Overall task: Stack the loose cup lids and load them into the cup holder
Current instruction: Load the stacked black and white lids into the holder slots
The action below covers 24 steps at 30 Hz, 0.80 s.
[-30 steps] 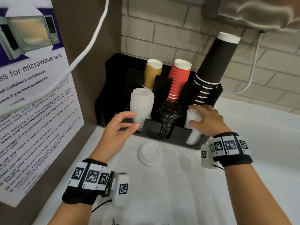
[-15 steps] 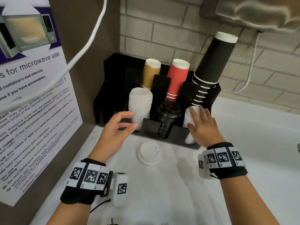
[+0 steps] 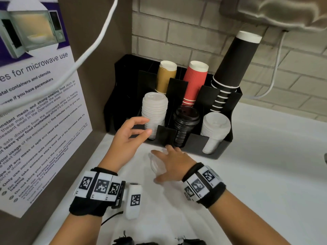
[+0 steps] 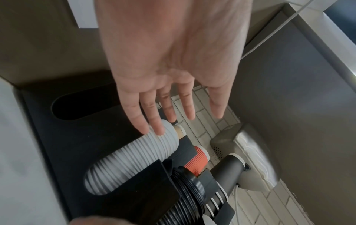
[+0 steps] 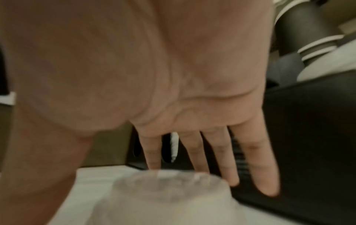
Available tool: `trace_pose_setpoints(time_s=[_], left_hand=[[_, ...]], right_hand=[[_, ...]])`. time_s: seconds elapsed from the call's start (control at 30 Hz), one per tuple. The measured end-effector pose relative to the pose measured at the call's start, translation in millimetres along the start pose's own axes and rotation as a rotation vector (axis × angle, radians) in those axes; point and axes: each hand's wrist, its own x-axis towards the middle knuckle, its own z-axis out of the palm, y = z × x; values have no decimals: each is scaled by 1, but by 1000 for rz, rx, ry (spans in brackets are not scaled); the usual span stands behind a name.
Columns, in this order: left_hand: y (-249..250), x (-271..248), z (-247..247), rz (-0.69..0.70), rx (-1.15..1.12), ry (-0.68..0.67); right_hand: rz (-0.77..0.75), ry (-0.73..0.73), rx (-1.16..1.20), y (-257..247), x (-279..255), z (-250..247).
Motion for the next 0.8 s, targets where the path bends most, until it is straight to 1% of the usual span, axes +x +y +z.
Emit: trace_pose_setpoints(time_s=[0.07,0.27,0.3,0.37,0.43,0.5,0.53,0.6,0.7,0.8], left_hand=[[-1,0,0,-3,-6,3],[-1,2,2,3,-8,-20],[1,1,3,3,-11,-25],[4,-1,2,-10,-36,-63],[5,-3,3,-55,-79,-185],[5,-5,8,-99,-97,-331],[6,-7,12,-103,-108,-378],[9,-9,20,-90,-148,-416],[11,-11,25,-61,-184,-399],[12,-12,26,-46,-180,-370]], right_hand=[[33,-21,3,-1,8,1],[15,-62,135,10,12,-8],[-4,-26,205,15,9,-12],[-83,131,438,27,-1,-21],[-175,288,735,35,-15,-29],[-232,339,960,36,-29,-34],[-259,343,1022,35,-35,-35],[-310,356,1093,33,-42,-36],[-353,382,1155,33,-50,-37],[-339,383,1204,34,-55,-35]])
